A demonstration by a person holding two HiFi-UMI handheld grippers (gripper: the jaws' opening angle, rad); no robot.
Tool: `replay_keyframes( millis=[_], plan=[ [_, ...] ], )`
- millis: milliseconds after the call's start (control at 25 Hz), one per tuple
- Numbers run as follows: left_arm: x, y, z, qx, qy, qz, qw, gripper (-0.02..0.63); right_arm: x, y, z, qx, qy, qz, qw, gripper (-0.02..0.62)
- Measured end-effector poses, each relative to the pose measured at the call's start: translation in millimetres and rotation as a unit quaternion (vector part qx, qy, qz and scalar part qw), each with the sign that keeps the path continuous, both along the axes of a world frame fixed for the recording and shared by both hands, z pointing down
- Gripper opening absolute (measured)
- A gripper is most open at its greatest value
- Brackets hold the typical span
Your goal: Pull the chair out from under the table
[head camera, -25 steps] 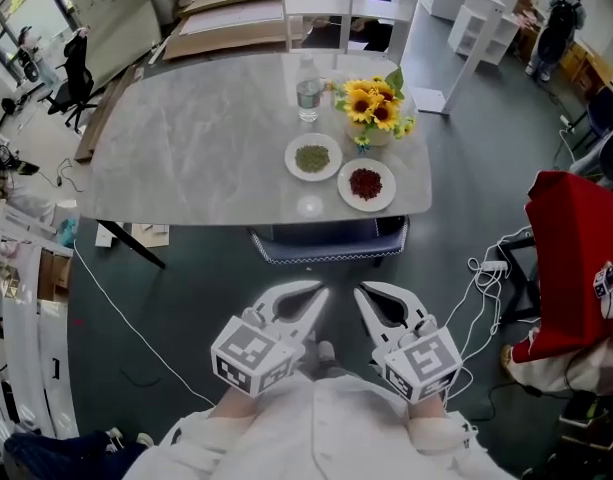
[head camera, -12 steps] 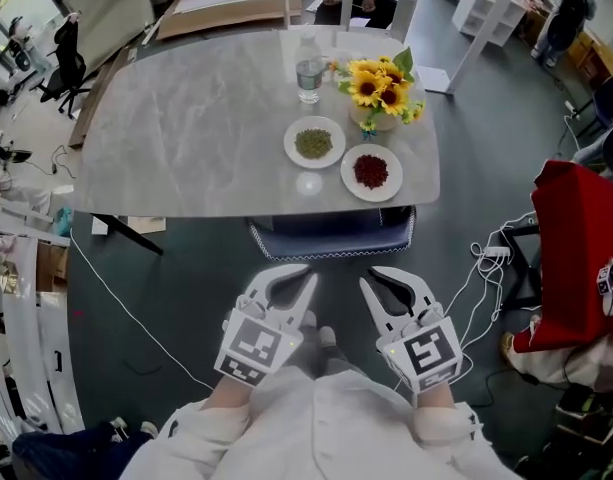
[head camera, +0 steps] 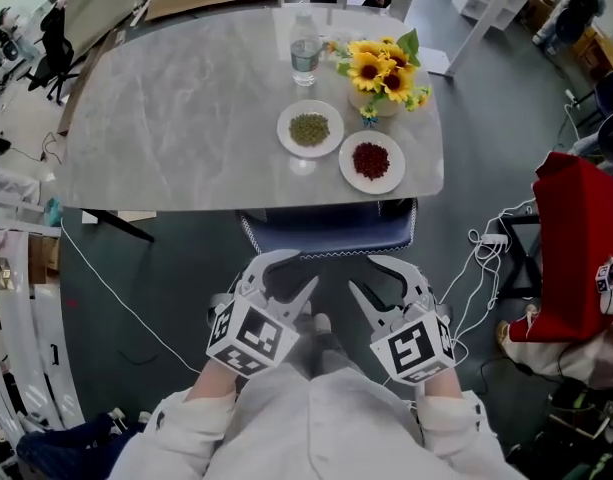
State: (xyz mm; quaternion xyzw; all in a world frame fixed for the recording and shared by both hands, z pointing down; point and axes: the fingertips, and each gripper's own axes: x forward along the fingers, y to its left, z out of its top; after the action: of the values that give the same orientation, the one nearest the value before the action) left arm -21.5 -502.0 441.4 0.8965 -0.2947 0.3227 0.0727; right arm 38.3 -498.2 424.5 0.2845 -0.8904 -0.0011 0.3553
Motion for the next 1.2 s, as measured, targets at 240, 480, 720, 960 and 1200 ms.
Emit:
replay_keyframes(
  millis=[240,480,720,960,1200],
  plan=[
    [-3,-6,25,-0.006,-0.067,0.031,0.9972,0.235,3,-12,28,0.001,0.082,-0.045,0.996,0.218],
    [-13,-14,55,-0.018,-0.133,0.048,0.9898,0.255,7,-26,60,0.021,0.157,-0.086,0.984,0.265],
    [-14,-21,74,-0.015,-0.175,0.082,0.9811,0.255,13,-38,83,0.02,0.21,-0.125,0.97,0.273],
    [-10,-27,88,-0.024,-0.186,0.1,0.9772,0.253,16,-47,106,0.025,0.245,-0.14,0.959,0.273],
    [-18,-35,103,-0.028,-0.222,0.098,0.9698,0.253,16,-53,116,0.028,0.255,-0.149,0.955,0.272]
  ],
)
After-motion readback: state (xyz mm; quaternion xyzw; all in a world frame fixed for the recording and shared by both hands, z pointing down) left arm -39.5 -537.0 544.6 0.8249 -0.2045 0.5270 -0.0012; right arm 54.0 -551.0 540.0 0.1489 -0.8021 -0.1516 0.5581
